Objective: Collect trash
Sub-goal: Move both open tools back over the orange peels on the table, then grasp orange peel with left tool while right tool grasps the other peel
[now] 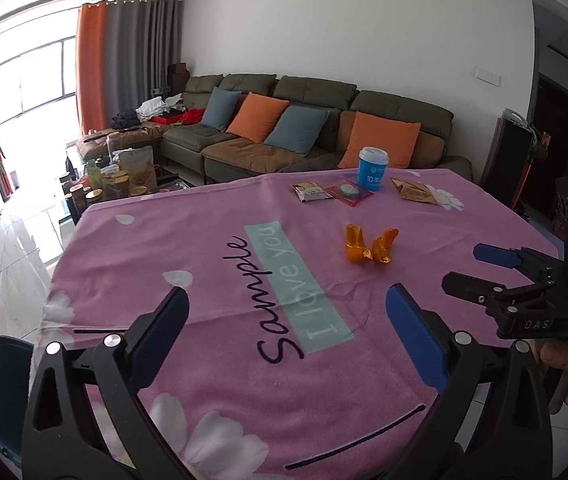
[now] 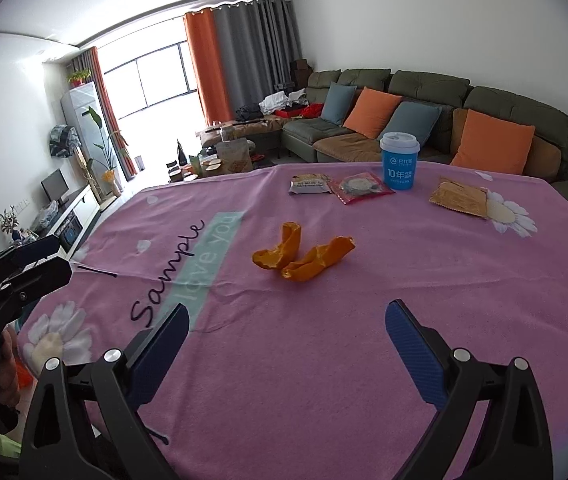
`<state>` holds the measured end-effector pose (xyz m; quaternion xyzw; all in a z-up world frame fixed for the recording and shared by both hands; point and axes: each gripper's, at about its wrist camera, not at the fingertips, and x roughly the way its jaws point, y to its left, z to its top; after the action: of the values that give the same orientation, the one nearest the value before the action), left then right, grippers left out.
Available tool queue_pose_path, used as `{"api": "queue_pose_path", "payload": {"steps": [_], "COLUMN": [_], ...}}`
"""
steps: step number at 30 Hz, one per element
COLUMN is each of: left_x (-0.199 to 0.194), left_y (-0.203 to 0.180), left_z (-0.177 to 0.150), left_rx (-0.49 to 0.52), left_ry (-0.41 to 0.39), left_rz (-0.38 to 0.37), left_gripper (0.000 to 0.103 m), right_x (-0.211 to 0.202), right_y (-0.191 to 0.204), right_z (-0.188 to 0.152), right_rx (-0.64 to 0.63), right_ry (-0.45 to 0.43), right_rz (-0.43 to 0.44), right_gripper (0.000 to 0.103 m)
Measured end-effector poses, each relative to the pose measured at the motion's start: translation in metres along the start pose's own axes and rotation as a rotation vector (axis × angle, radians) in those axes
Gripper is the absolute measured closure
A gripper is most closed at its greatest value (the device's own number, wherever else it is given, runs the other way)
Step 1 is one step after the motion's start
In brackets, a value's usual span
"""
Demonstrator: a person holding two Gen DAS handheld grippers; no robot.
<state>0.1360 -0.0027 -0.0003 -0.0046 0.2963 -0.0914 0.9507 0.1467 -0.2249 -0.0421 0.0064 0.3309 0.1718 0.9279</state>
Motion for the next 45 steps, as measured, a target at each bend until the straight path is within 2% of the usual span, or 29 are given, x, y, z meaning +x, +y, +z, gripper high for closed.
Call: {"api": "queue_pose_path", "payload": {"steps": [9,11,19,27,36,37,38,41,45], "left_x": [0.065,0.075,0.102,0.116,0.123,0.124,0.124,0.126,0.129], "left_y": [-0.010,-0.008,0.003,0.013,0.007,0.007,0.006,0.004,0.002], "left_z": [0.018,0.021,0.031,0.034,0.034,0.034,0.034,0.034,0.036], "left_rx": [0.009,0.005,-0.003,-0.016,-0.006,-0.008,-0.008,-0.012,-0.008], "left_ry": [0.073,0.082,0.106,0.121,0.132,0.133,0.135,0.139,0.139], "left_rz": [-0.054,-0.058,-0.050,-0.043,-0.052,-0.052,-0.052,-0.049,-0.055], "left_gripper": [0.006,0.006,0.006,0.006,0.006,0.006,0.006,0.006,0.006], "right_x": [0.064,0.076,0.108,0.121,0.128,0.128,0.128,0.126,0.127], "right_y": [-0.021,-0.022,-0.029,-0.028,-0.035,-0.036,-0.038,-0.044,-0.042], "right_z": [0.018,0.021,0.032,0.041,0.049,0.050,0.051,0.055,0.056], "right_rx": [-0.045,-0.064,-0.187,-0.290,-0.306,-0.306,-0.298,-0.259,-0.261], "right_ry": [0.130,0.161,0.269,0.292,0.284,0.281,0.282,0.278,0.274], "right_rz": [-0.032,-0.017,0.052,0.111,0.156,0.169,0.188,0.236,0.247], "right_gripper": [0.022,0.025,0.025,0.025,0.027,0.032,0.046,0.054,0.060]}}
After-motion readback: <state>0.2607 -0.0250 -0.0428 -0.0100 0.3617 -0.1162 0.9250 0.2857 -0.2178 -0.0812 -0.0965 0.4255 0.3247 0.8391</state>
